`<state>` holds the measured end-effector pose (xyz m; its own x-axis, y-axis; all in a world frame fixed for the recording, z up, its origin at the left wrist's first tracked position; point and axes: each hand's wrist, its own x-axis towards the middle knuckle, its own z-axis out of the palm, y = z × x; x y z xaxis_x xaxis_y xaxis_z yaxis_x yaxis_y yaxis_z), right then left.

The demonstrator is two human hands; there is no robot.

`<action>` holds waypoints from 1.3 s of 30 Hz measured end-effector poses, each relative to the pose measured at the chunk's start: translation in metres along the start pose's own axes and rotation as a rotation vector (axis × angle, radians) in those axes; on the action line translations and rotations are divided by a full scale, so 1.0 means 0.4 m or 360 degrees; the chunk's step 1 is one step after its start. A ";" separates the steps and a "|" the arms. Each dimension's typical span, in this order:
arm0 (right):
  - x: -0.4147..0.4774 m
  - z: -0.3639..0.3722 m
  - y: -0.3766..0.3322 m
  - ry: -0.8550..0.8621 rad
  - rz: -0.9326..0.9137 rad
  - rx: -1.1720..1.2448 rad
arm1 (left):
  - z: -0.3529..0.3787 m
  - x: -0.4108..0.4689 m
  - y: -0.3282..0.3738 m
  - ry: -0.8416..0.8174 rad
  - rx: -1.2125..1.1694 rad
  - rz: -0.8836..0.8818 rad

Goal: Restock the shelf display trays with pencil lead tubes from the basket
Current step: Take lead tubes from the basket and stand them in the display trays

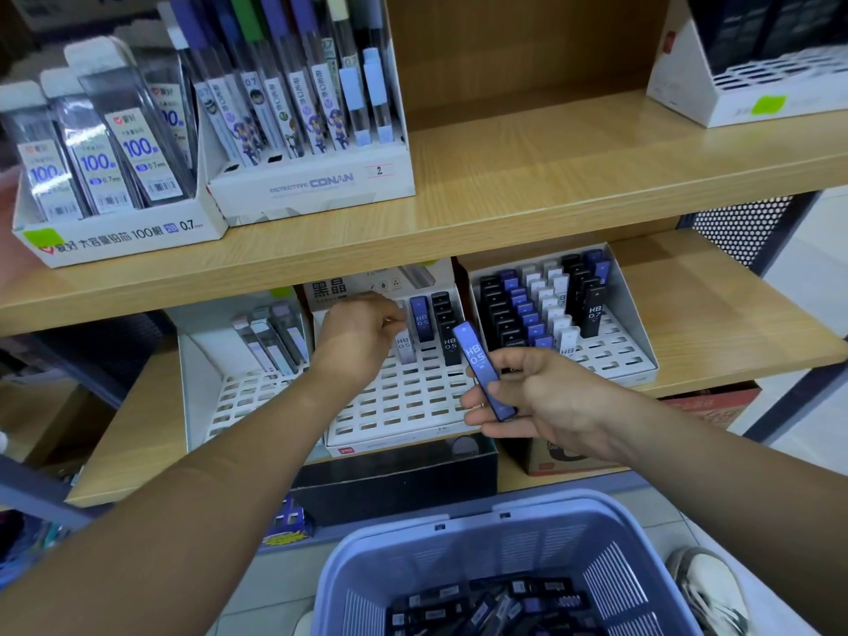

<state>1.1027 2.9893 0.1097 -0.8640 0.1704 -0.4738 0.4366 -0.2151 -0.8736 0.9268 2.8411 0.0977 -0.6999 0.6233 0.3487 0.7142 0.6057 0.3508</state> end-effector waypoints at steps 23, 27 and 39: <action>0.033 0.025 0.044 0.0276 -0.0494 -0.1662 | -0.093 -0.010 0.053 0.0105 -0.0910 -0.0462; 0.039 0.032 0.057 0.0210 -0.0630 -0.1994 | -0.062 -0.002 0.038 0.0071 -0.0551 -0.0286; 0.058 0.021 0.085 0.0013 -0.0597 -0.2315 | -0.002 0.015 0.024 -0.0246 -0.0120 -0.0108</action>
<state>1.0953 2.9777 0.0698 -0.9798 0.0040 -0.1999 0.0617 0.9570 -0.2834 0.9294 2.8502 0.1040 -0.7326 0.6547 0.1863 0.6589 0.6135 0.4352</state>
